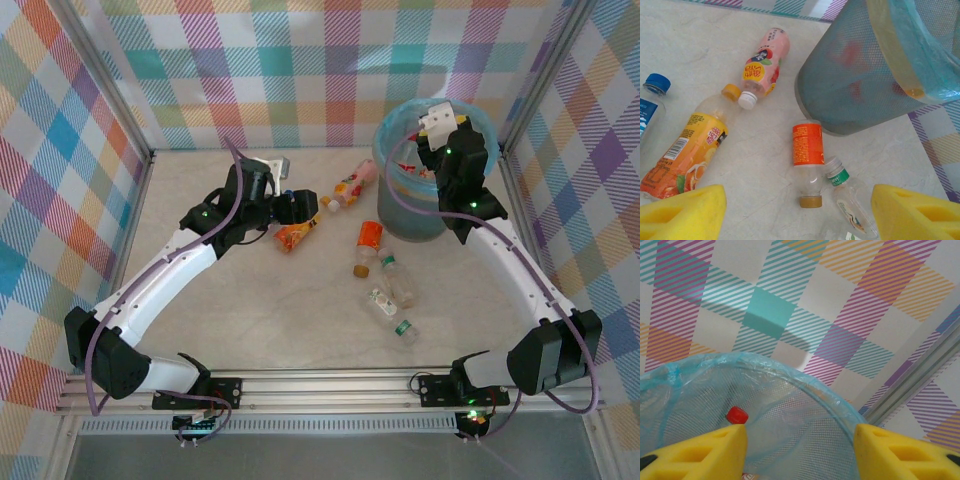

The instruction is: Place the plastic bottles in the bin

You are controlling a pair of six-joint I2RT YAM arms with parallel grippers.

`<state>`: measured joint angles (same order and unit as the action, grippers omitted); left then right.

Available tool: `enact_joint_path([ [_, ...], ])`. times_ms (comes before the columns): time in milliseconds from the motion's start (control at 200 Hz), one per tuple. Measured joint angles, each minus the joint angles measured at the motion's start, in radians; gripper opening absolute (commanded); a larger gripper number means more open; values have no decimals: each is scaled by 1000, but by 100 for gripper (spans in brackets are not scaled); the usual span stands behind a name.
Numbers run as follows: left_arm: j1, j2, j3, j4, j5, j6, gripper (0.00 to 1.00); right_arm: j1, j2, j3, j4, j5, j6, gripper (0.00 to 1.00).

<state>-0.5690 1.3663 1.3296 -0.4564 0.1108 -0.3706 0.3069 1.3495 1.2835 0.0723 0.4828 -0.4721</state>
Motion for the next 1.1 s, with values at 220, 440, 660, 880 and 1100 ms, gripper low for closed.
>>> enact_joint_path([
  [220, 0, 0, -5, 0, -16, 1, 77, 0, -20, 0, -39, -25, 57, 57],
  [440, 0, 0, -5, -1, -30, 2, 77, 1, -112, 0, -106, -112, 175, 57],
  [660, 0, 0, -34, -2, -53, 2, 77, 61, -199, 0, -179, -195, 286, 57],
  [880, 0, 0, -101, -9, -79, 11, 77, 217, -196, -21, -247, -241, 357, 58],
  [1100, 5, -9, -153, -16, -130, 29, 76, 298, -53, -21, -280, -327, 484, 58],
])
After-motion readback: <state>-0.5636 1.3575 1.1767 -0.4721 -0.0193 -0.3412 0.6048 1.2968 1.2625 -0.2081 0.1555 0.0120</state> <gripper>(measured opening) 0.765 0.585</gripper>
